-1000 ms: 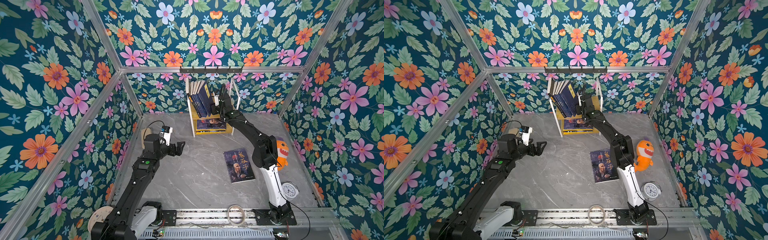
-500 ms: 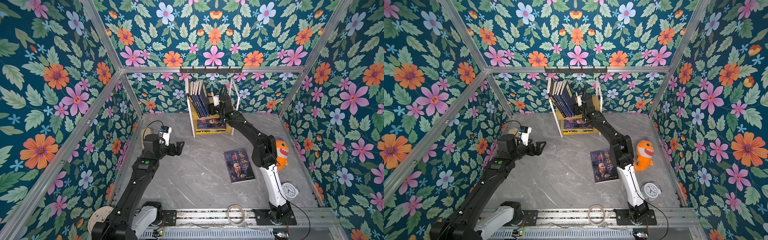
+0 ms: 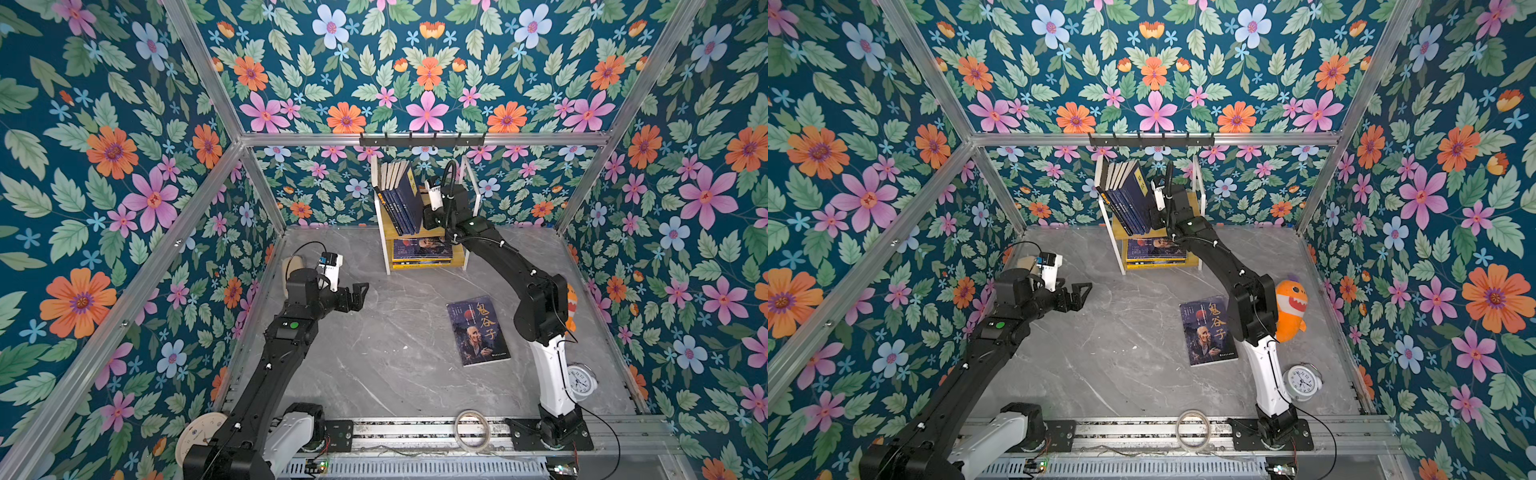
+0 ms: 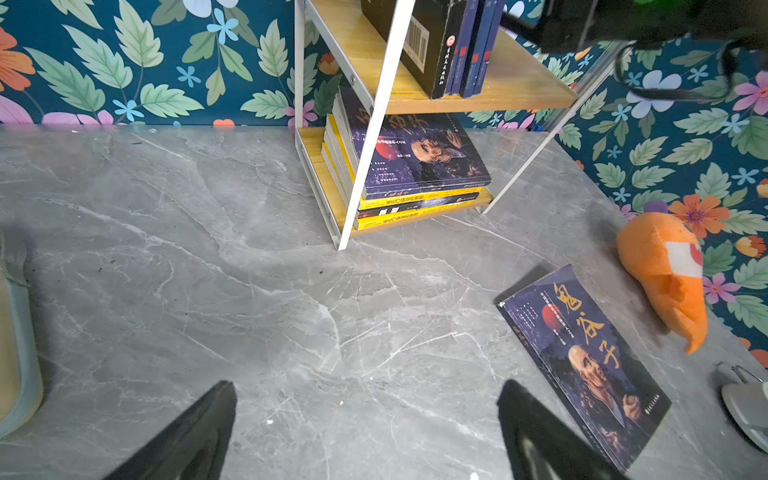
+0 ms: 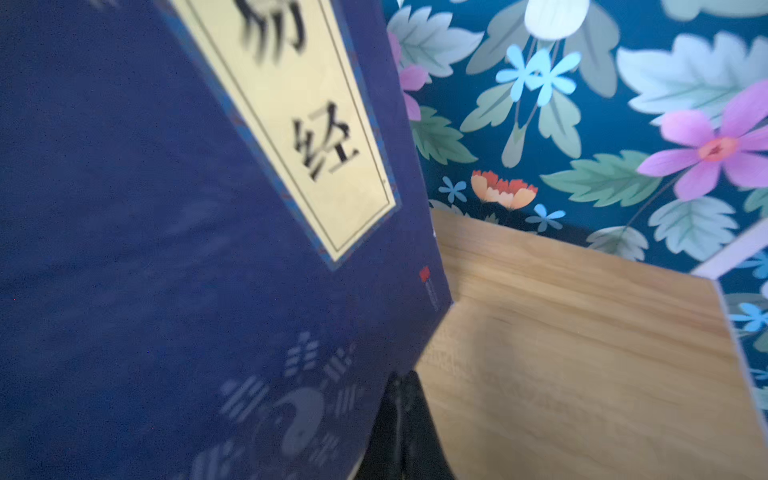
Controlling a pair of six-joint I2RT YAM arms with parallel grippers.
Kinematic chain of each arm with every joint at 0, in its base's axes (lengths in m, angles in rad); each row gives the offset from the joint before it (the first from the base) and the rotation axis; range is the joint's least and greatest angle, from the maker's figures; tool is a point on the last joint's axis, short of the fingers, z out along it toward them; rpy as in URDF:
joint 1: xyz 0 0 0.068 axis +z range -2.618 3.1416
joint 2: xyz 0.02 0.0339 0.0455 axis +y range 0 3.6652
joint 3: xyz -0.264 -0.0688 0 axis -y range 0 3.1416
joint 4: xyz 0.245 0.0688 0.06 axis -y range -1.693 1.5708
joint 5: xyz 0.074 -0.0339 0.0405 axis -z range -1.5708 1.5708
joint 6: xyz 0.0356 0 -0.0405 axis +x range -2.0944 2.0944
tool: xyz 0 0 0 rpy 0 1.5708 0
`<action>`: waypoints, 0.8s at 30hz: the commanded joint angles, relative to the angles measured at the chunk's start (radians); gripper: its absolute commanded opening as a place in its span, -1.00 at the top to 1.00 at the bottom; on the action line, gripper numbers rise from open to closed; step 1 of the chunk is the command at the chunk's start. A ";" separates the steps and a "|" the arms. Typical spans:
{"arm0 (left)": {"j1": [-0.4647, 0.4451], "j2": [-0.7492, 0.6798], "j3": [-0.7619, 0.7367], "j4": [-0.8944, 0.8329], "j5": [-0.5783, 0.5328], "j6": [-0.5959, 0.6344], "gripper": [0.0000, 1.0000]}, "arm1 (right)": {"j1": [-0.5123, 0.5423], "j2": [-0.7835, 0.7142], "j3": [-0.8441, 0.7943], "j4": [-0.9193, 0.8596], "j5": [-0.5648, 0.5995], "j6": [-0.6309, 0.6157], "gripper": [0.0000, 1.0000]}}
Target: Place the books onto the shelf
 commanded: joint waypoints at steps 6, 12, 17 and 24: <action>0.001 -0.013 0.000 0.020 -0.015 -0.015 -1.00 | 0.011 -0.282 -0.255 -0.004 0.030 0.029 0.86; 0.004 -0.013 0.001 0.022 0.001 -0.018 -1.00 | 0.012 -0.582 -0.599 0.032 0.017 0.136 0.60; 0.012 -0.013 0.015 0.020 0.087 -0.034 -1.00 | 0.011 -0.780 -0.873 0.043 0.056 0.209 0.33; 0.018 -0.016 0.004 0.025 0.108 -0.049 -1.00 | 0.010 -0.972 -1.202 0.063 0.107 0.293 -0.26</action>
